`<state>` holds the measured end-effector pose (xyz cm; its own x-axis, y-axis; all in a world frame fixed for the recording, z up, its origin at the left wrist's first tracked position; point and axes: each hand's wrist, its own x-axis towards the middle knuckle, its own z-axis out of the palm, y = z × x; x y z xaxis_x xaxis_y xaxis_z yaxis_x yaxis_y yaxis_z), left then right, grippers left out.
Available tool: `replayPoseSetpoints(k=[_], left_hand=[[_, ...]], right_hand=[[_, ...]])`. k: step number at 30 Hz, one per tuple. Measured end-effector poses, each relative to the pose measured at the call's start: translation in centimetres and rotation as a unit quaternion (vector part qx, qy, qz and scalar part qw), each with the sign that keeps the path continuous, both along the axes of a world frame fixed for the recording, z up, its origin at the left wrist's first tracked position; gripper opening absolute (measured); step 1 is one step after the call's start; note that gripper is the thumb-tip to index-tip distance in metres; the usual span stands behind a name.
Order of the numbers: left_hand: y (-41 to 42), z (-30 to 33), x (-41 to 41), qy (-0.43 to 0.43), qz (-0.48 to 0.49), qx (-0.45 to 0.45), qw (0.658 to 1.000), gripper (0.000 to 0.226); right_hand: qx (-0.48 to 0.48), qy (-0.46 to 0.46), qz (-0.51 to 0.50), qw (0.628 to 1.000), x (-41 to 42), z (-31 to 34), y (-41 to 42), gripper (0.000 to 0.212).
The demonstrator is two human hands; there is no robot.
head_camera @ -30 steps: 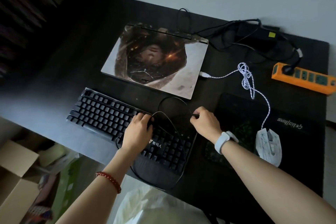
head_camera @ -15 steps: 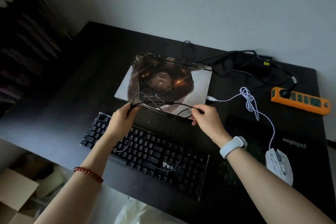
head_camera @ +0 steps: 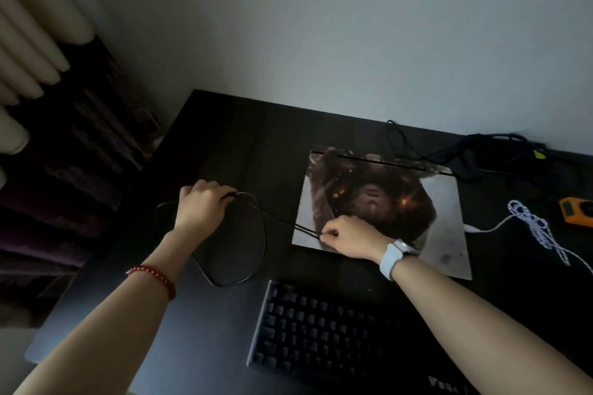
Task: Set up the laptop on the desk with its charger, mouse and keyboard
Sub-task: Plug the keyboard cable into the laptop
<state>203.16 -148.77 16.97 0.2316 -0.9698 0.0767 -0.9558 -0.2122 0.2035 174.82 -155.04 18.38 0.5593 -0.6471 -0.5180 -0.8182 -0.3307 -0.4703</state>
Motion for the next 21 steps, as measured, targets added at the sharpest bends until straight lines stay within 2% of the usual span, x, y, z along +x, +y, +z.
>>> replayPoseSetpoints(k=[4, 6, 8, 10, 12, 14, 15, 17, 19, 21], left_hand=[[-2.8, -1.9, 4.4, -0.106, -0.082, 0.071, 0.989, 0.027], [-4.0, -2.8, 5.5, -0.137, -0.085, 0.097, 0.982, 0.026], [-4.8, -4.1, 6.3, -0.146, -0.083, 0.089, 0.982, 0.026], [-5.6, -5.1, 6.7, -0.157, -0.084, 0.098, 0.979, 0.031], [-6.5, -5.8, 6.8, -0.161, -0.083, 0.146, 0.973, 0.051], [-6.8, -6.1, 6.4, -0.141, -0.08, 0.185, 0.969, 0.075], [-6.6, -6.1, 6.2, -0.116, -0.075, 0.194, 0.971, 0.079], [-5.6, -5.5, 5.6, -0.036, -0.048, 0.165, 0.984, 0.074], [-3.5, -5.3, 4.4, 0.058, -0.019, 0.097, 0.993, 0.062], [-0.6, -5.8, 2.2, 0.112, -0.045, 0.068, 0.99, 0.06]], right_hand=[[0.039, 0.011, -0.002, 0.999, 4.2, -2.1, 0.4, 0.026], [0.037, 0.007, -0.028, 0.999, 5.7, -3.1, 0.6, 0.026], [-0.011, 0.013, -0.051, 0.999, 6.6, -3.9, 0.6, 0.027], [-0.103, 0.028, -0.05, 0.993, 7.0, -4.5, 0.5, 0.029], [-0.139, 0.035, -0.045, 0.989, 7.0, -5.1, 0.2, 0.031], [-0.094, 0.023, -0.065, 0.993, 7.1, -5.4, 0.0, 0.03], [-0.068, 0.018, -0.077, 0.995, 7.1, -5.5, 0.1, 0.028], [-0.056, 0.01, -0.094, 0.994, 7.5, -5.5, 0.4, 0.026], [-0.067, 0.001, -0.134, 0.989, 8.2, -5.5, 0.8, 0.025], [-0.067, 0.003, -0.165, 0.984, 8.9, -5.7, 1.1, 0.026]])
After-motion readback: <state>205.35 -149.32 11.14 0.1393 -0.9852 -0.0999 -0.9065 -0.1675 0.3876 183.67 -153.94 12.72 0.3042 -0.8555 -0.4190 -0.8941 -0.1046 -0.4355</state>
